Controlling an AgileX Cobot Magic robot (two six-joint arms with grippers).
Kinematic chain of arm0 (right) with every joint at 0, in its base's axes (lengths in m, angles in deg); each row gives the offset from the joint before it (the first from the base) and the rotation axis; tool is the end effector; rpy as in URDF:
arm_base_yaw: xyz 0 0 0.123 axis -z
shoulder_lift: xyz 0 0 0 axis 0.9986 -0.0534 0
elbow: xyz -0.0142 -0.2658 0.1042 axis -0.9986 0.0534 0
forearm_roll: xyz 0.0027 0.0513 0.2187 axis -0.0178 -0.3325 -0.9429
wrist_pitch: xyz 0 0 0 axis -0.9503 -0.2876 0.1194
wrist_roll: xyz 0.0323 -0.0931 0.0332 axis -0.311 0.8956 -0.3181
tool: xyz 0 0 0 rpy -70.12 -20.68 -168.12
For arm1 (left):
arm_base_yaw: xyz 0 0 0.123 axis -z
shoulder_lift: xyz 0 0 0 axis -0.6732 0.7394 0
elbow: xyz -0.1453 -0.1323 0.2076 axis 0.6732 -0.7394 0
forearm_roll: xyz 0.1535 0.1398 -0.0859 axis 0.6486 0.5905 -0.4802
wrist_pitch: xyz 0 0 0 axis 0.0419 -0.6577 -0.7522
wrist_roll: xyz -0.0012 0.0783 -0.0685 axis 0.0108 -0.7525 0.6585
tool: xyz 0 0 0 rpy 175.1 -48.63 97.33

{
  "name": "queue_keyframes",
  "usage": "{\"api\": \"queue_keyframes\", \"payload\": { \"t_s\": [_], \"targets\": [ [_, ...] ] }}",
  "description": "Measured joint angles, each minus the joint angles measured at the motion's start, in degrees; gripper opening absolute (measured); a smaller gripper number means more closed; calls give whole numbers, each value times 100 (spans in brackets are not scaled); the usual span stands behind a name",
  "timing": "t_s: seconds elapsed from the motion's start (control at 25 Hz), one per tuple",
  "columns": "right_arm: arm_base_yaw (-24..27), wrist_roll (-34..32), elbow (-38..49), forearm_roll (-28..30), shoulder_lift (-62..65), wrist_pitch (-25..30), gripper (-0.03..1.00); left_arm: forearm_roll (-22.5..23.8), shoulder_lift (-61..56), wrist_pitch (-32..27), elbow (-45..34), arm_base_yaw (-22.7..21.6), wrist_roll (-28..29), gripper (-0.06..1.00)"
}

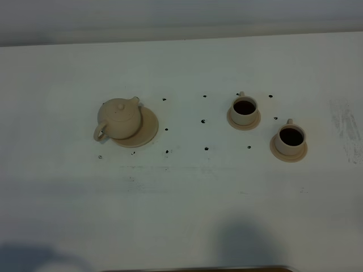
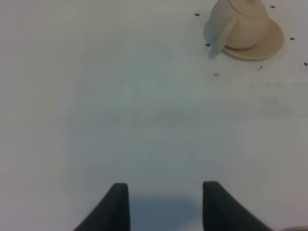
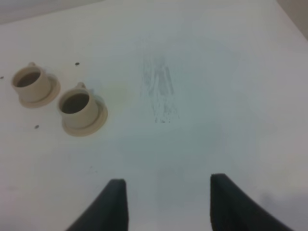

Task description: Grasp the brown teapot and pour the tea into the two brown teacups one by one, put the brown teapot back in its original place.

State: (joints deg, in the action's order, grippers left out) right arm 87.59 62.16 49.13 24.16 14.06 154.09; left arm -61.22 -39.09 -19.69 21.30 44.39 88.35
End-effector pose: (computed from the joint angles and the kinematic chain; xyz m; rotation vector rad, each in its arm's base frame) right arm -0.0251 -0.0048 0.2584 0.2565 2.0613 0.0678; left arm -0.0154 -0.0029 0.2477 0.0243 2.0788 -0.0763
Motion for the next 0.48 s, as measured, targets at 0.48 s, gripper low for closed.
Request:
{"api": "queue_keyframes", "payload": {
  "t_s": [0.48],
  "targets": [
    [0, 105, 0, 143, 0, 0, 41, 0, 0, 0, 0, 0, 0, 34]
  ]
}}
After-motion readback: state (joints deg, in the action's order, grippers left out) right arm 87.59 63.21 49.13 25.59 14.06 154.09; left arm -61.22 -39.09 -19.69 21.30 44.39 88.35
